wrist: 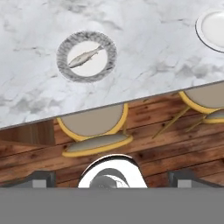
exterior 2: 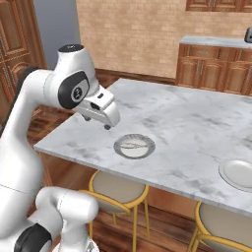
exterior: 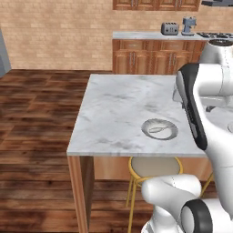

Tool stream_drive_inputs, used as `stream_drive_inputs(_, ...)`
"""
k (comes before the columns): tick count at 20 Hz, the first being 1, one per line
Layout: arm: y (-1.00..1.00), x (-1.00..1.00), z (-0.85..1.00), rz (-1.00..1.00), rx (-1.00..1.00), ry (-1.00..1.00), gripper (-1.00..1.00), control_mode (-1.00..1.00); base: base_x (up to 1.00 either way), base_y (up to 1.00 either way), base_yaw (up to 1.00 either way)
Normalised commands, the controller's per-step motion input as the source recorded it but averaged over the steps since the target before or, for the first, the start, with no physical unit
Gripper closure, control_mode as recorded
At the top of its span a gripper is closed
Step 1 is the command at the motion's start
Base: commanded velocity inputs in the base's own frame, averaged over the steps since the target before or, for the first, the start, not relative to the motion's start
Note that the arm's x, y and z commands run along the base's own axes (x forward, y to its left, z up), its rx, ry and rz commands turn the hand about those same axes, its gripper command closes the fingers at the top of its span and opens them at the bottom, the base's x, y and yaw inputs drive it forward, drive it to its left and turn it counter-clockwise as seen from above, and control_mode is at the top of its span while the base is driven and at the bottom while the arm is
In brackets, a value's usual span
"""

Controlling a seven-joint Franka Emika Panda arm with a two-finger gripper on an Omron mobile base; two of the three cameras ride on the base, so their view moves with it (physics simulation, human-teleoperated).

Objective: Transport the fish and sweet potato to the fridge. Place the fish on the rack containing meat and place the sweet potato on the rack containing the vegetable, ensuring meats and vegetables are on different racks.

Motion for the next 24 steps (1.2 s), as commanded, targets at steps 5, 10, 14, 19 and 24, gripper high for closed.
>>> stream_drive_inputs(5, -0.08, 0.22, -0.60, -0.01, 0.02, 0.16, -1.00, -1.00, 0.00, 0.00, 0.00)
stream_drive_inputs(10, 0.00, 0.39, -0.51, -0.07, 0.00, 0.13, -1.00, -1.00, 0.00, 0.00, 0.00)
stream_drive_inputs(14, -0.01, 0.27, -0.42, -0.16, 0.04, 0.01, -1.00, -1.00, 0.00, 0.00, 0.00)
stream_drive_inputs(19, -0.06, 0.31, -0.51, -0.15, 0.12, 0.00, -1.00, -1.00, 0.00, 0.00, 0.00)
stream_drive_inputs(24, -0.05, 0.47, -0.54, -0.15, 0.12, 0.00, -1.00, -1.00, 0.00, 0.00, 0.00)
